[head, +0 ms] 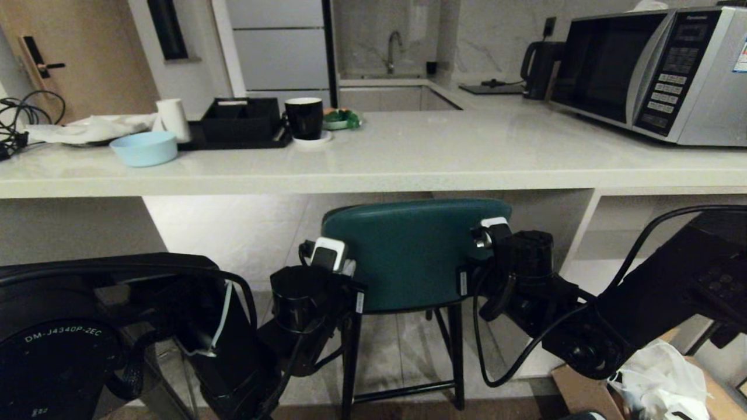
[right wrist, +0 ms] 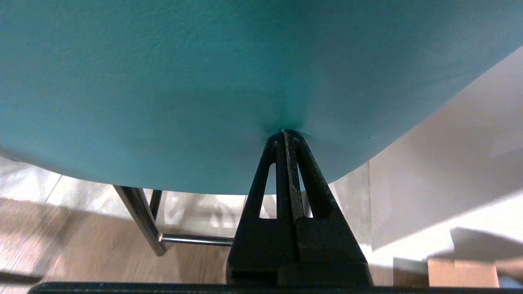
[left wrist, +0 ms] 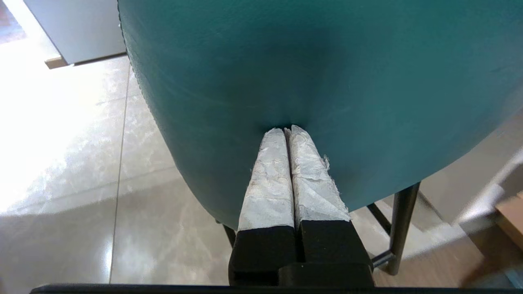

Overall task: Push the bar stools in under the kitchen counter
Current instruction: Push the blue chair back under the dining table

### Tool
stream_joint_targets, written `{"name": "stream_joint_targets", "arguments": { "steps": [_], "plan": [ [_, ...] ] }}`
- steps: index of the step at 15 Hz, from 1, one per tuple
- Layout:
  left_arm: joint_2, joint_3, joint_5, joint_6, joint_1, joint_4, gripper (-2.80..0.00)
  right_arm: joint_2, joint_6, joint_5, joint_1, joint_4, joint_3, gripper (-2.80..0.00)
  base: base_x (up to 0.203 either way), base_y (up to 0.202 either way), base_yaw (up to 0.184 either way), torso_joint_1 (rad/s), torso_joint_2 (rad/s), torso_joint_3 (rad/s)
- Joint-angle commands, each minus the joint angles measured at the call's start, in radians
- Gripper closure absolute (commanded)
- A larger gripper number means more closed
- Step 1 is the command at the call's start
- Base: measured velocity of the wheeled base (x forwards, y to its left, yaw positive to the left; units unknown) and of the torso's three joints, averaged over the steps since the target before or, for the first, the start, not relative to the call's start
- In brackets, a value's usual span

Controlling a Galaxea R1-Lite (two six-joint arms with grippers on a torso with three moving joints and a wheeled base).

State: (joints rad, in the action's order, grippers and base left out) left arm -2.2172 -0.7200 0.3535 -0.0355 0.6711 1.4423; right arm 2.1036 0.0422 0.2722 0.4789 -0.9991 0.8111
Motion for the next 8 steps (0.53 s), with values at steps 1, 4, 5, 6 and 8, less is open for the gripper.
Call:
{"name": "stream_joint_targets", "arguments": {
  "steps": [1, 4, 5, 6, 8],
  "plan": [
    [-0.002, 0.002, 0.002, -0.012, 0.002, 0.012, 0.0, -0.002, 0.002, 0.001, 0.001, -0.006, -0.001, 0.0, 0.19, 0.0, 0.0, 0.001, 0.0, 0.007],
    [0.001, 0.005, 0.004, -0.015, 0.004, 0.013, 0.0, -0.002, 0.002, 0.002, 0.001, -0.006, -0.007, 0.0, 0.19, 0.0, 0.002, 0.003, 0.0, 0.002],
    [0.004, 0.017, 0.004, -0.015, 0.004, 0.013, 0.0, -0.004, 0.002, 0.002, 0.003, -0.007, -0.007, 0.0, 0.19, 0.0, 0.001, 0.0, 0.0, 0.007],
    [0.002, 0.028, 0.002, -0.015, 0.004, 0.025, 0.0, -0.006, 0.001, 0.002, 0.005, -0.011, -0.015, 0.0, 0.183, 0.0, 0.001, 0.0, 0.0, 0.002],
    [-0.002, 0.064, 0.0, -0.018, 0.011, 0.081, 0.0, -0.011, 0.001, 0.002, 0.009, -0.03, -0.038, 0.0, 0.051, 0.0, 0.003, -0.001, 0.0, 0.005]
  ]
}}
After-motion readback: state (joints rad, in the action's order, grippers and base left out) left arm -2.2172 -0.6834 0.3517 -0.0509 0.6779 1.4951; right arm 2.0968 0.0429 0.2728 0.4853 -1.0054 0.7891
